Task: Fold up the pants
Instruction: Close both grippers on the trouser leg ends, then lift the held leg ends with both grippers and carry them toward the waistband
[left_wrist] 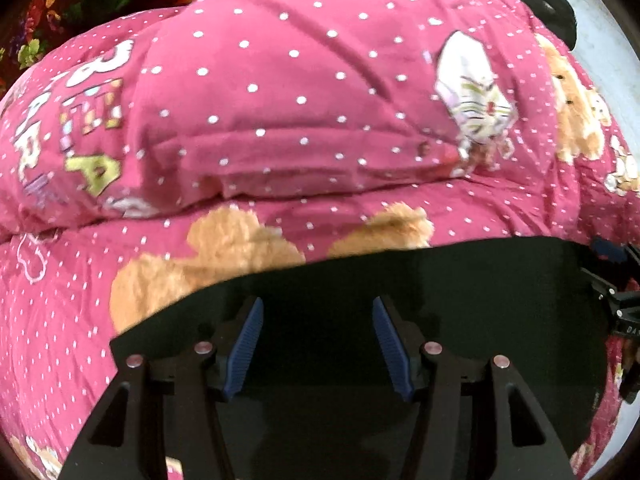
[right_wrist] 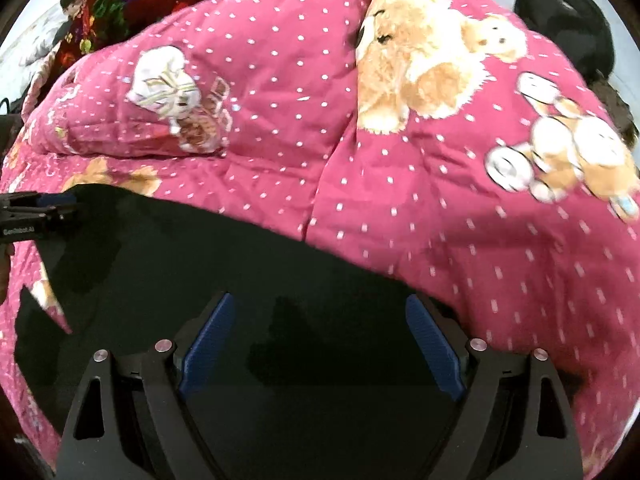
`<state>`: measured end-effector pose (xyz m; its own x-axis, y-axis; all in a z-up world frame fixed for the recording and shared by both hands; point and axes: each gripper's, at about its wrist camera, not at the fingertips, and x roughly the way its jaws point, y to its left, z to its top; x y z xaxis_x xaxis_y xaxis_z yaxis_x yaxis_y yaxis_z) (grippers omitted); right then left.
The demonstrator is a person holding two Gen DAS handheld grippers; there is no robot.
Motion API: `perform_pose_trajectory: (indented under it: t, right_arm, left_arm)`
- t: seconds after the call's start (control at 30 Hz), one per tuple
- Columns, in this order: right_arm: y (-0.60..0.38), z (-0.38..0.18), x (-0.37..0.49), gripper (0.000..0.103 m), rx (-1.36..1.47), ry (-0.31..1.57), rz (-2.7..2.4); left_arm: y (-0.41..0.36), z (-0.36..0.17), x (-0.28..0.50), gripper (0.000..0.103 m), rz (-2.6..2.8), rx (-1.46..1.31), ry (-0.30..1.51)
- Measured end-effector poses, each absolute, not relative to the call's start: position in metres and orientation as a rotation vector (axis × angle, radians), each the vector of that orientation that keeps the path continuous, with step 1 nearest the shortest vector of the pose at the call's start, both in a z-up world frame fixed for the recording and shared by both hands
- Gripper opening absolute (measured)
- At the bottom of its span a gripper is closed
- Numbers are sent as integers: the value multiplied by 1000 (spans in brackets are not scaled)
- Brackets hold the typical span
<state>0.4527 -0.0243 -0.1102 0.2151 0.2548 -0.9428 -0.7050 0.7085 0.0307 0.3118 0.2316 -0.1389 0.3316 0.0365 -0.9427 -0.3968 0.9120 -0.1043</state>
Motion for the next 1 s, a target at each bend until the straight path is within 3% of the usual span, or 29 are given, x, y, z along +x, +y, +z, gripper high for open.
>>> perform_pose_trajectory:
  t: [0.3,0.33,0.4,0.43,0.47,0.53,1.0]
  right_arm:
    - [-10,-158,471,87,-567,1250,701]
    - [-8,-159,469,83,-579,1246,698]
    - [-3,-156,463,58,-577,1251,720]
    - [1,-153,458,38,-589,1242,726]
    - [7,-148,450,18,-641,1209,718]
    - [13,-144,441,9,-692,1183,711]
    - [-59,-35,360,8,-463,1107,695]
  left_arm:
    - [224,-175,325,62,288,-247,1233]
    - [220,-175,324,59,292,-225,1229]
    - [213,-174,325,37,282,-186,1230]
    - [208,-173,325,9,280,-163,1236]
    - [203,-171,326,3,280,-133,1245]
    - [197,-166,323,2,276,-106,1240]
    - [173,-52,198,2,224,-272,1088]
